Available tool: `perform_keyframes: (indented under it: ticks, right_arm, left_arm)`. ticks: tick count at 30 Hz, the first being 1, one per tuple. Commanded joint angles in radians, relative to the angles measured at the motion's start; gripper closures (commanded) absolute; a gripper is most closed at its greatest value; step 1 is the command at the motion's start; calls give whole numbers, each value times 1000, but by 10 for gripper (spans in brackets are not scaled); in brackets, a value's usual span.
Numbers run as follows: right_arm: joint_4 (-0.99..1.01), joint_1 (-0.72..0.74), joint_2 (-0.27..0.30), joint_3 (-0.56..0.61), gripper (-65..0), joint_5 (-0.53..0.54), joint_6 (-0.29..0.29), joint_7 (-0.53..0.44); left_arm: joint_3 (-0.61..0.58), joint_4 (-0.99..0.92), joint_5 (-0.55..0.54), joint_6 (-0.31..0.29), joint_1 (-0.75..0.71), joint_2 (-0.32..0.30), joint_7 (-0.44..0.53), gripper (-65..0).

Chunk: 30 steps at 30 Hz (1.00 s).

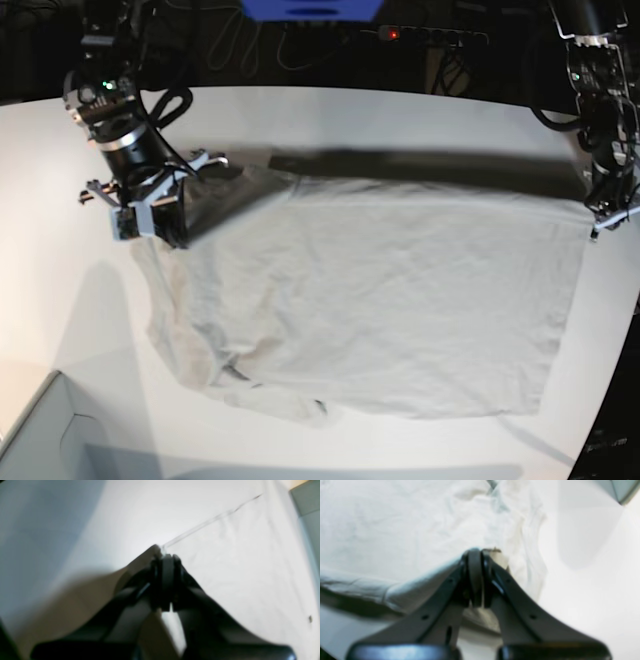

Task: Layout the t-shirt on the table in an organized manner, then fold the t-shirt properly
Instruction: 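Fold the held shirt edge over the body toward the hem with both grippers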

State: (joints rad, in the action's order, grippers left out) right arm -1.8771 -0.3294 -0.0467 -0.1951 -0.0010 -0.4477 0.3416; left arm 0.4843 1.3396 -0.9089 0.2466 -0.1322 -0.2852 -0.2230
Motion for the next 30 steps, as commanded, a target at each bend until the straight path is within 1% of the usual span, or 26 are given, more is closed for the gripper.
perform_keyframes:
  ticks: [1, 4, 7, 13, 19, 21, 24, 30]
  right_arm:
    - [7, 28, 5, 1, 0, 5, 2, -19]
    - [86, 103, 5, 1, 0, 2, 2, -17]
    - [150, 163, 31, 3, 0, 2, 2, -17]
    - [239, 287, 38, 4, 0, 2, 2, -17]
    - [327, 390, 40, 9, 0, 2, 2, -17]
    - [357, 413, 40, 9, 0, 2, 2, -17]
    - [399, 439, 58, 10, 0, 2, 2, -17]
    - [455, 488, 61, 10, 0, 2, 2, -17]
  left_arm:
    - [-11, 15, 1, -10, 30, -21, 24, 0]
    - [-71, 1, 1, -8, 78, -53, 24, 0]
    - [-109, -39, 1, -8, 133, -70, 26, 0]
    - [-111, -134, 1, -8, 197, -73, 26, 0]
    - [-112, -191, 1, -8, 233, -73, 26, 0]
    - [-112, -205, 1, -8, 251, -73, 26, 0]
    - [-112, -236, 1, -8, 282, -73, 26, 0]
    - [-117, -303, 1, -10, 326, -73, 26, 0]
